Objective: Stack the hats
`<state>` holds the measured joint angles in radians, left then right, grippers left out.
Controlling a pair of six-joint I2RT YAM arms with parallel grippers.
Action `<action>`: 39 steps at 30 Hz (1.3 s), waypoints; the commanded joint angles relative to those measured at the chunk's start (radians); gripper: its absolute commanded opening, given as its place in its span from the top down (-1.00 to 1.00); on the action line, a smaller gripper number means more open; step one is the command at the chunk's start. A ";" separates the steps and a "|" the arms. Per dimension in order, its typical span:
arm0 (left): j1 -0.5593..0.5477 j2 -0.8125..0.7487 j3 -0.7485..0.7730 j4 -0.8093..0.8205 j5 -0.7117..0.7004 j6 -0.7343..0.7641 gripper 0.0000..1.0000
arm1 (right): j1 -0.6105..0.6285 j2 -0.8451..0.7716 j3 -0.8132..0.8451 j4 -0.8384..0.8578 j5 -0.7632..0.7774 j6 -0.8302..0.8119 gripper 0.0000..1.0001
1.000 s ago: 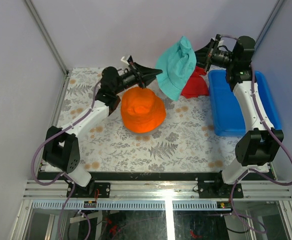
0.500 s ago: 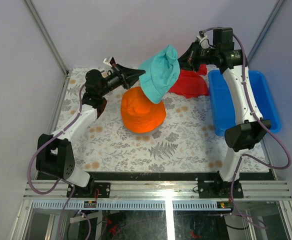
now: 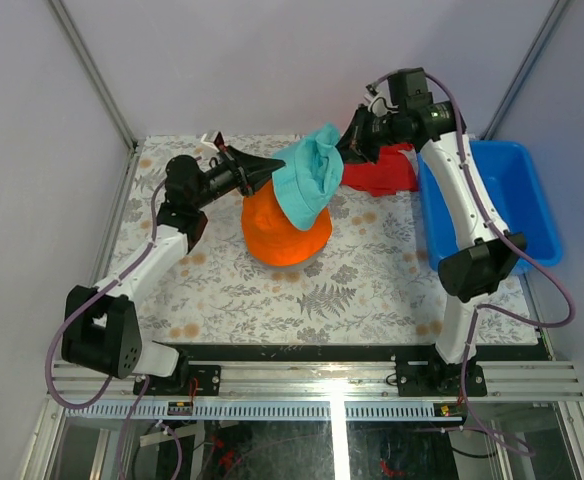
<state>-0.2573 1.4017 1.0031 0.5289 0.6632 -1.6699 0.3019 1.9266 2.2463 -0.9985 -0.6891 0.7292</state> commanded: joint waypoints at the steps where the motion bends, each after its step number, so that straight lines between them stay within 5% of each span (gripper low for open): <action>1: 0.049 -0.041 -0.036 -0.018 0.008 0.088 1.00 | 0.046 0.035 0.022 -0.013 0.026 -0.001 1.00; 20: 0.236 -0.087 -0.190 0.019 0.074 0.209 1.00 | 0.137 0.109 0.065 0.024 0.051 0.025 0.95; 33: 0.291 -0.122 -0.380 0.052 0.075 0.242 1.00 | 0.153 0.086 0.002 0.057 0.031 0.023 0.57; 39: 0.311 -0.117 -0.422 0.071 0.079 0.256 1.00 | 0.152 0.077 -0.003 0.061 0.031 0.008 0.21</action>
<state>0.0322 1.2995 0.6041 0.5262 0.7368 -1.4494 0.4442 2.0430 2.2368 -0.9558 -0.6224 0.7414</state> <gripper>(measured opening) 0.009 0.358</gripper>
